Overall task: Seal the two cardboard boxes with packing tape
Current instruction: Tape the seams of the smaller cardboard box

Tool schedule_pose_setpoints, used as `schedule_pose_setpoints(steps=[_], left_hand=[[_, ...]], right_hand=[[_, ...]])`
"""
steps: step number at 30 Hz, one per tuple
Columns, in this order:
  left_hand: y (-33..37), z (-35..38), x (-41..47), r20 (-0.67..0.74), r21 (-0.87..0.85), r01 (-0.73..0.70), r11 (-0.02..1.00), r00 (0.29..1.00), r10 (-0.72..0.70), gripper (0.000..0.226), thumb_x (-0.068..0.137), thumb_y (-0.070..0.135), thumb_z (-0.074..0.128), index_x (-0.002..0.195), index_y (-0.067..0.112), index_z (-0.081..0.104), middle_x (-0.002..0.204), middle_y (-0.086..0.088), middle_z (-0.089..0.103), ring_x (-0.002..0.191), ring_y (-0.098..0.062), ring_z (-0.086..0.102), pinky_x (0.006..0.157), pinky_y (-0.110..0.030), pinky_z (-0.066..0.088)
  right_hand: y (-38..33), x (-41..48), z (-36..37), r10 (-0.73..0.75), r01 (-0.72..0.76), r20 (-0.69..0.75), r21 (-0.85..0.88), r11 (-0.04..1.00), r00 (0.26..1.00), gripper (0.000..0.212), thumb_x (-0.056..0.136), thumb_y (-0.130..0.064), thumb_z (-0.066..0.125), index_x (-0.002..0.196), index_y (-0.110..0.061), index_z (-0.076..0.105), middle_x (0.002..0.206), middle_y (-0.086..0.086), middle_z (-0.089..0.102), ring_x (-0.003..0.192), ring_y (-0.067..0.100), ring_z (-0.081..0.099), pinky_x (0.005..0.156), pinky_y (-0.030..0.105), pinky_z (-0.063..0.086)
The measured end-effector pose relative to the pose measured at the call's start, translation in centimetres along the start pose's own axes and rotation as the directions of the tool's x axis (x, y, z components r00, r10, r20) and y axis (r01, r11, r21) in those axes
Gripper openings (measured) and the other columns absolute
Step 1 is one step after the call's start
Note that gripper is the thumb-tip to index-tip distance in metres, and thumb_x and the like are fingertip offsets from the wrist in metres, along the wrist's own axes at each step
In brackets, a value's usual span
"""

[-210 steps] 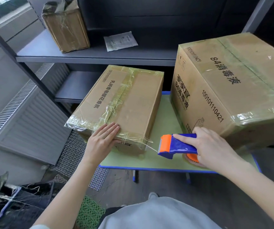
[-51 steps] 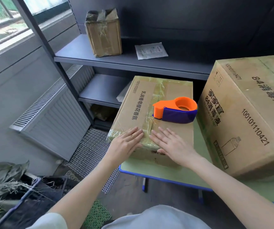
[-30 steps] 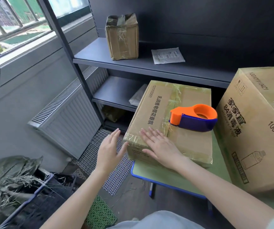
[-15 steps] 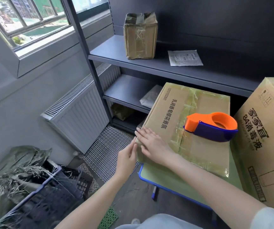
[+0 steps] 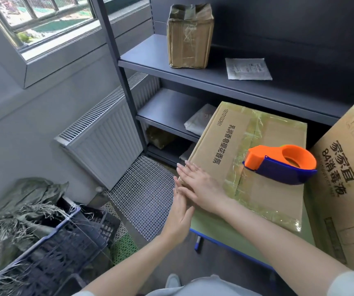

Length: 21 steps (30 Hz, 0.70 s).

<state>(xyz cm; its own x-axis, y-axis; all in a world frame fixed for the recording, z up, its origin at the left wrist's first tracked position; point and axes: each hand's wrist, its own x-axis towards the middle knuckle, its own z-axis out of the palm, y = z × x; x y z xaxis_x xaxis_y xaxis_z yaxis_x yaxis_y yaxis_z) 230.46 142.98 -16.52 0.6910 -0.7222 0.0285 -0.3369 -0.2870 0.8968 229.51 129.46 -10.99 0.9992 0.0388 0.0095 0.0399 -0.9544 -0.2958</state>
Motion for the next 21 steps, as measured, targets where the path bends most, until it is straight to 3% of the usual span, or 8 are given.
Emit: schedule_pose_setpoints(steps=[4,7,9,12,14,15,17,21], left_hand=[[-1.3,-1.6,-0.1,0.028,0.103,-0.077,0.992,0.997,0.074,0.066,0.091,0.013,0.036,0.141,0.026,-0.005,0.152,0.013,-0.009,0.142,0.001,-0.008,0.114,-0.014,-0.003],[-1.3,-2.5,0.1,-0.074,0.151,-0.1,0.983,0.991,0.112,0.057,0.097,0.009,0.038,0.145,0.023,0.009,0.152,0.01,0.015,0.142,-0.005,0.018,0.113,-0.012,0.013],[-0.9,-2.8,0.7,-0.2,0.144,-0.059,0.988,0.976,0.087,0.05,0.098,0.007,0.041,0.145,0.012,0.024,0.141,0.007,0.038,0.13,-0.007,0.04,0.105,-0.007,0.026],[-0.5,-3.6,2.1,-0.202,0.203,-0.058,0.977,0.974,0.1,0.045,0.095,0.004,0.049,0.14,0.008,0.04,0.128,0.005,0.051,0.122,-0.008,0.048,0.096,-0.001,0.031],[-0.4,-4.0,2.9,-0.209,0.209,-0.03,0.977,0.975,0.075,0.041,0.093,0.005,0.055,0.133,0.008,0.049,0.097,-0.003,0.07,0.083,-0.006,0.061,0.077,-0.01,0.047],[-0.3,-4.1,3.2,-0.225,0.2,0.0,0.98,0.973,0.046,0.039,0.091,0.007,0.058,0.13,0.008,0.053,0.08,-0.007,0.07,0.065,-0.008,0.052,0.068,-0.022,0.05],[-0.3,-4.4,3.7,-0.248,0.157,0.048,0.986,0.969,-0.008,0.033,0.088,0.009,0.063,0.121,0.007,0.061,0.071,-0.002,0.067,0.06,-0.012,0.048,0.066,-0.034,0.05],[-0.3,-5.1,4.1,-0.25,0.126,0.049,0.991,0.968,-0.016,0.024,0.083,0.012,0.069,0.107,0.006,0.071,0.075,0.004,0.07,0.062,-0.016,0.059,0.066,-0.029,0.052]], right_hand=[[-0.3,0.2,0.3,0.053,-0.052,-0.073,0.02,0.998,0.996,0.048,0.1,-0.033,0.035,0.145,-0.019,0.029,0.153,-0.007,0.022,0.144,0.013,0.011,0.114,0.022,-0.001],[-0.3,0.2,0.4,0.046,-0.045,-0.085,0.01,0.999,0.995,0.045,0.101,-0.03,0.034,0.144,-0.019,0.032,0.152,-0.007,0.025,0.143,0.014,0.013,0.116,0.024,0.003],[-0.3,0.2,0.3,0.038,-0.036,-0.088,0.028,0.999,0.995,0.044,0.101,-0.027,0.035,0.144,-0.018,0.033,0.152,-0.006,0.026,0.143,0.015,0.014,0.116,0.024,0.004],[-0.2,0.3,0.2,0.017,-0.013,-0.079,0.046,0.999,0.997,0.044,0.101,-0.025,0.035,0.144,-0.015,0.033,0.152,-0.004,0.025,0.144,0.015,0.012,0.115,0.021,-0.001],[-0.1,0.3,0.3,0.01,-0.008,-0.058,0.027,1.0,0.998,0.046,0.101,-0.025,0.033,0.145,-0.015,0.029,0.154,-0.003,0.021,0.144,0.015,0.009,0.115,0.021,-0.004],[-0.1,0.4,0.5,0.013,-0.012,-0.054,0.016,1.0,0.998,0.046,0.101,-0.025,0.032,0.146,-0.015,0.027,0.154,-0.002,0.02,0.144,0.015,0.008,0.114,0.021,-0.004],[-0.1,0.4,0.7,0.022,-0.022,-0.056,0.006,1.0,0.998,0.046,0.101,-0.025,0.032,0.146,-0.015,0.026,0.154,-0.002,0.02,0.144,0.016,0.009,0.115,0.023,-0.003],[-0.3,0.5,0.7,0.053,-0.05,-0.062,0.049,0.998,0.997,0.044,0.1,-0.023,0.035,0.144,-0.018,0.033,0.152,-0.004,0.025,0.144,0.016,0.012,0.117,0.026,0.001]])
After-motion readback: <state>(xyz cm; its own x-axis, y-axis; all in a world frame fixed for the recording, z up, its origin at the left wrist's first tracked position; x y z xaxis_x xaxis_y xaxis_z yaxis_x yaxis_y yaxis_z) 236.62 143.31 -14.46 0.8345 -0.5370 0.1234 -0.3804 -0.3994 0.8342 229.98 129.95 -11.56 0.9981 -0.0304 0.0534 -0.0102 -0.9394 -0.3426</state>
